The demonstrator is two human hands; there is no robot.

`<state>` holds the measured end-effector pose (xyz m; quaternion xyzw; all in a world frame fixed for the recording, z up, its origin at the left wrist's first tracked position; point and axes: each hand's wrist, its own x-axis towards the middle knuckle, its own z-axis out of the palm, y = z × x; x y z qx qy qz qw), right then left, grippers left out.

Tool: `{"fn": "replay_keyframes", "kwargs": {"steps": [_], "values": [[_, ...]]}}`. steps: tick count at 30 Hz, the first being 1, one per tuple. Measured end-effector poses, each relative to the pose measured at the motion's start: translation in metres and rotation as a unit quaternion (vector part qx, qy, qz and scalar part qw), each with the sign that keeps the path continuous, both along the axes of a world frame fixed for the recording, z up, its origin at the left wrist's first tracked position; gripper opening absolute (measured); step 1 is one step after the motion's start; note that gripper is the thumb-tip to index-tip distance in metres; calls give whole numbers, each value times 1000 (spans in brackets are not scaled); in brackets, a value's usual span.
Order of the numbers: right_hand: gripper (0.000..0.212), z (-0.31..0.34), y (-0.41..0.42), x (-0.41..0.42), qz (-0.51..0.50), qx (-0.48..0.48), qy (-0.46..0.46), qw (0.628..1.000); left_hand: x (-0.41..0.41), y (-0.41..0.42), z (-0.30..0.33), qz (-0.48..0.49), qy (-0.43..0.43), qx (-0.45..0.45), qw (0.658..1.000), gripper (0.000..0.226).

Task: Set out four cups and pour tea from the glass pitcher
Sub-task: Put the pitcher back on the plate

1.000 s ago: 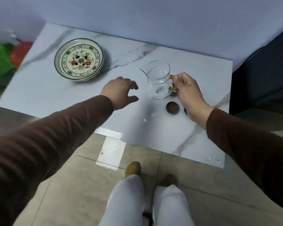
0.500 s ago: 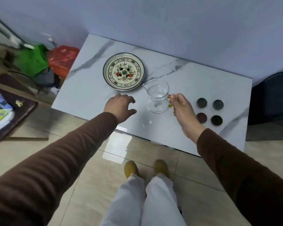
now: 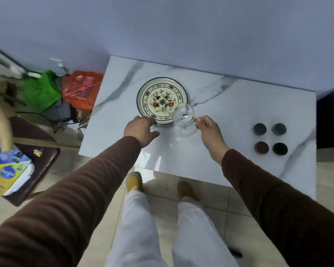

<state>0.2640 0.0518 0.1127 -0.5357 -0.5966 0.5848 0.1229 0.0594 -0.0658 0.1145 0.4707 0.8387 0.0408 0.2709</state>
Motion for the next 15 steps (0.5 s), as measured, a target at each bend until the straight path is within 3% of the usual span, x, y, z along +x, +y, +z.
{"fn": "replay_keyframes", "kwargs": {"steps": [9, 15], "values": [[28, -50, 11, -111, -95, -14, -21, 995, -97, 28, -49, -75, -14, 6, 997, 39], [27, -101, 40, -156, -96, -22, -38, 994, -132, 57, -87, -106, -8, -7, 994, 39]]}}
